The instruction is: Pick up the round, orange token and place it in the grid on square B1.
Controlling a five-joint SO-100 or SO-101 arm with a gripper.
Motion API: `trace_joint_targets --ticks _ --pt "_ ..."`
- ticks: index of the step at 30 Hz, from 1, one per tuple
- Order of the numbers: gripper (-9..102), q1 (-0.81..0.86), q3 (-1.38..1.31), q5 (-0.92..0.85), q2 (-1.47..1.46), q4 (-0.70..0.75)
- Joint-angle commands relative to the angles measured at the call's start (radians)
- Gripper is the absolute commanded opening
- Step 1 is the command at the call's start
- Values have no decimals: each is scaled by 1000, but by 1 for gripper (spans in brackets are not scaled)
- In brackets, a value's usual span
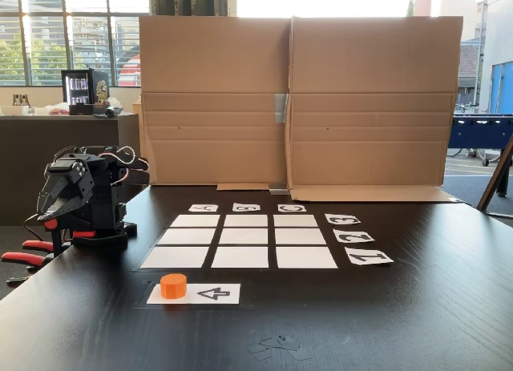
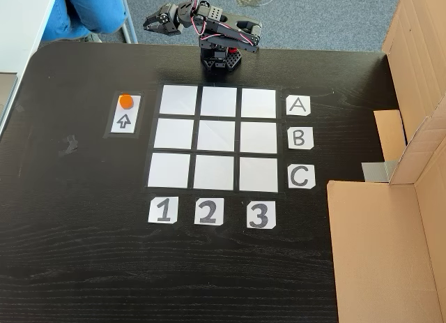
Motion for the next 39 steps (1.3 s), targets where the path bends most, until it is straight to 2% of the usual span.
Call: trace_joint_targets --ticks 1,28,34,39 --pt "0 5 3 6 6 -20" --pt "1 -5 -2 2 -6 -25" --pt "10 -20 -14 2 -95 -106" --pt "17 -26 -101 0 -219 -91"
